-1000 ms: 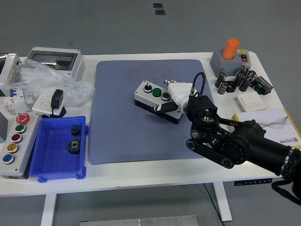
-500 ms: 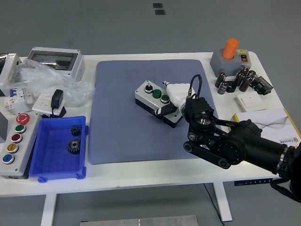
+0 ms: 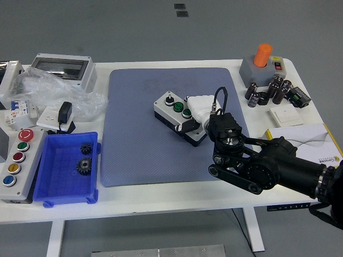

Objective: Pick up the button,place it on the desk,press the button,press the button

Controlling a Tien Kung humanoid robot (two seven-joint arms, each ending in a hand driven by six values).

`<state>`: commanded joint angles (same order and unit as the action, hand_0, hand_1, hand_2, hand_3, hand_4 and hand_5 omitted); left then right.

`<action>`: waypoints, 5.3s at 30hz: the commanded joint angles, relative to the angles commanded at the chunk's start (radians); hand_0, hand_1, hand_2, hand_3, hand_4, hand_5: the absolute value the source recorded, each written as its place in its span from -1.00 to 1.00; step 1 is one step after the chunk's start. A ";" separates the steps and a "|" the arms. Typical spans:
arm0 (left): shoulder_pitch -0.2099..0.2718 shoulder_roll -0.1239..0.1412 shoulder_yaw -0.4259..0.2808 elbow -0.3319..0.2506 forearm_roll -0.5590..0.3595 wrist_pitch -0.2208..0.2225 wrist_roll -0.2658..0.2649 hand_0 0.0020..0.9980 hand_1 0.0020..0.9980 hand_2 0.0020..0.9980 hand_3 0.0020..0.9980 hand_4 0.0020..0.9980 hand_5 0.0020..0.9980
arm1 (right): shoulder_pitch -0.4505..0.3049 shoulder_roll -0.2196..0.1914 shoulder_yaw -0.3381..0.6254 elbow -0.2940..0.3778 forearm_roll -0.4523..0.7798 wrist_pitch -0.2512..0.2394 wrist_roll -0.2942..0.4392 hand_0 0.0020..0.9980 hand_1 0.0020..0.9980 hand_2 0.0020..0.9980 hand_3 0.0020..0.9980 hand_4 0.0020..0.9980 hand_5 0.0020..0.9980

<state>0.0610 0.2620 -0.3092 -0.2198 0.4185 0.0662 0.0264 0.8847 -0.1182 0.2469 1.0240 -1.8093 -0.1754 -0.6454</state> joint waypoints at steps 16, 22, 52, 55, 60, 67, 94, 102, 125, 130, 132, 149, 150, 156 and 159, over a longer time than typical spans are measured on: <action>0.001 -0.001 -0.006 0.000 0.002 0.002 -0.001 0.19 0.31 0.21 0.26 0.51 -0.34 | 0.001 -0.011 -0.024 0.017 0.019 -0.031 0.000 -0.59 -0.19 -0.28 -0.45 0.15 -0.81; 0.002 -0.002 -0.008 0.000 0.003 0.002 -0.001 0.19 0.31 0.21 0.26 0.50 -0.34 | 0.009 -0.030 -0.043 0.051 0.021 -0.070 0.001 -0.60 -0.22 -0.29 -0.37 -0.28 -1.00; -0.004 0.004 -0.010 -0.001 0.009 0.001 -0.001 0.19 0.31 0.21 0.26 0.52 -0.32 | 0.148 -0.056 -0.081 -0.050 -0.247 -0.049 0.613 -0.40 -0.15 -0.28 -0.30 -0.41 -1.00; -0.004 0.003 -0.011 -0.001 0.009 0.001 -0.002 0.19 0.31 0.21 0.26 0.52 -0.32 | 0.140 -0.054 -0.064 -0.069 -0.246 -0.026 0.634 -0.37 -0.14 -0.27 -0.29 -0.41 -1.00; -0.003 0.003 -0.010 -0.001 0.008 0.002 -0.003 0.19 0.31 0.21 0.26 0.52 -0.32 | 0.129 -0.057 -0.055 -0.077 -0.226 -0.009 0.634 -0.34 -0.13 -0.27 -0.28 -0.38 -1.00; -0.002 0.003 -0.009 0.000 0.008 0.000 -0.003 0.19 0.31 0.21 0.26 0.52 -0.32 | 0.115 -0.062 -0.049 -0.069 -0.207 0.013 0.630 -0.36 -0.13 -0.27 -0.28 -0.38 -1.00; 0.002 0.002 -0.008 0.000 0.008 -0.003 -0.004 0.18 0.31 0.21 0.26 0.52 -0.31 | 0.084 -0.074 -0.084 -0.056 -0.174 0.021 0.583 -0.17 0.05 0.07 -0.13 -0.17 -1.00; 0.002 0.002 -0.011 0.000 0.010 -0.004 -0.004 0.18 0.31 0.21 0.25 0.51 -0.31 | 0.088 -0.077 -0.103 -0.053 -0.157 0.002 0.574 -0.25 0.23 0.40 0.41 0.07 -0.98; 0.006 -0.001 -0.012 -0.001 0.007 -0.011 -0.006 0.18 0.31 0.21 0.25 0.50 -0.30 | 0.096 -0.093 -0.122 -0.029 -0.157 0.024 0.529 -0.33 0.25 0.61 0.77 0.43 -0.91; 0.008 -0.002 -0.010 -0.001 0.004 -0.013 -0.007 0.18 0.31 0.21 0.25 0.49 -0.30 | 0.098 -0.112 -0.137 -0.002 -0.141 0.028 0.508 -0.36 0.25 0.64 0.81 0.48 -0.90; 0.009 -0.002 -0.010 -0.001 0.004 -0.014 -0.008 0.18 0.31 0.21 0.25 0.48 -0.29 | 0.098 -0.119 -0.141 0.011 -0.134 0.031 0.501 -0.41 0.20 0.74 0.94 0.57 -0.84; 0.009 -0.002 -0.003 -0.001 0.000 -0.023 -0.014 0.19 0.31 0.20 0.24 0.47 -0.30 | 0.105 -0.141 -0.188 0.080 -0.088 0.018 0.436 -0.46 0.12 0.96 1.00 0.95 -0.45; 0.009 -0.002 -0.003 -0.001 0.000 -0.023 -0.014 0.19 0.31 0.20 0.24 0.47 -0.30 | 0.105 -0.141 -0.189 0.078 -0.089 0.020 0.432 -0.46 0.12 0.96 1.00 0.95 -0.45; 0.011 -0.003 0.000 -0.001 0.000 -0.023 -0.013 0.19 0.31 0.20 0.24 0.47 -0.29 | 0.105 -0.144 -0.199 0.074 -0.088 0.006 0.414 -0.46 0.11 1.00 1.00 1.00 -0.26; 0.011 -0.002 0.000 -0.001 0.001 -0.023 -0.014 0.19 0.31 0.20 0.24 0.47 -0.29 | 0.105 -0.144 -0.201 0.074 -0.089 0.002 0.410 -0.46 0.11 1.00 1.00 1.00 -0.26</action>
<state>0.0718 0.2597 -0.3087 -0.2212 0.4191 0.0434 0.0125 0.9894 -0.2623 0.0458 1.0981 -1.8980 -0.1736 -0.2357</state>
